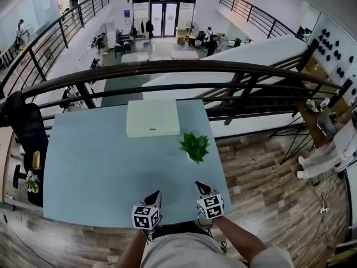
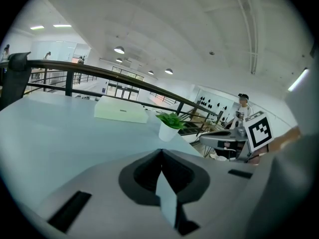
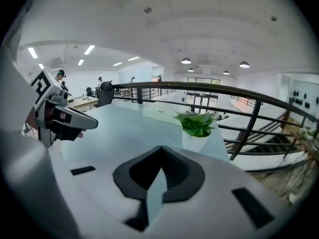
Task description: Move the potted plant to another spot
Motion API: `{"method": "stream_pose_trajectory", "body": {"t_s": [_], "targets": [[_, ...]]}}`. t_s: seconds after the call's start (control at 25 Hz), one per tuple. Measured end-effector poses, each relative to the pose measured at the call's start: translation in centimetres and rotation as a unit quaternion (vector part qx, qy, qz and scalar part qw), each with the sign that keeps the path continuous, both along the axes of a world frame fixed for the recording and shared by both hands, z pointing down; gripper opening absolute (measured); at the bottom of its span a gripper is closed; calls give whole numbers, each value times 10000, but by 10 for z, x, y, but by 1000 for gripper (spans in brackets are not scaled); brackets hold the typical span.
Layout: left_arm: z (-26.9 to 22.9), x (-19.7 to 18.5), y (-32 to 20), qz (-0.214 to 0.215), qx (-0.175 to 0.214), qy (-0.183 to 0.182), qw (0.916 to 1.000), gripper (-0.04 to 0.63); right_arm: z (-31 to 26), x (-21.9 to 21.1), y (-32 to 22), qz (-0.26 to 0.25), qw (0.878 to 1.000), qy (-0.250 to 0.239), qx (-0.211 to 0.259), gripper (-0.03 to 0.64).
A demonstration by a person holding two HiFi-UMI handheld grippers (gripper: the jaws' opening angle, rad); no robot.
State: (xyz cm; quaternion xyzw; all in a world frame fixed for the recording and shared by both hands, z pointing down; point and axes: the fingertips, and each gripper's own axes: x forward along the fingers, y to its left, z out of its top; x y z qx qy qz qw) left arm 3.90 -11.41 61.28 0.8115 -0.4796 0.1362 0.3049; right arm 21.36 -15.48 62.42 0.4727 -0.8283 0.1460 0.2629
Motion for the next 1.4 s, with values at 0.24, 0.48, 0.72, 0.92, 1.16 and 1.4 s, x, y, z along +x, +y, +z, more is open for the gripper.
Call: {"method": "stream_pose_trajectory", "body": {"t_s": [0.24, 0.48, 0.72, 0.92, 1.16, 1.4], "targets": [[-25, 21, -17, -75, 255, -56, 9996, 12, -9, 6, -2, -175, 9997, 88, 133, 3], [-50, 43, -26, -51, 521, -74, 9986, 12, -32, 7, -10, -121, 9990, -318, 294, 3], [-80, 53, -29, -166, 843, 33, 9963, 12, -67, 11, -25, -62, 9964, -618, 579, 3], [-94, 39, -34, -413, 1013, 7, 9940, 12, -97, 6, -30, -263, 9930, -514, 1034, 3], [-130, 28, -43, -585, 1400, 67, 9884, 12, -142, 7, -39, -186, 9855, -671, 1546, 3], [-185, 31, -46, -530, 2064, 59, 9770, 12, -204, 12, -41, -70, 9705, -800, 2271, 3]]}}
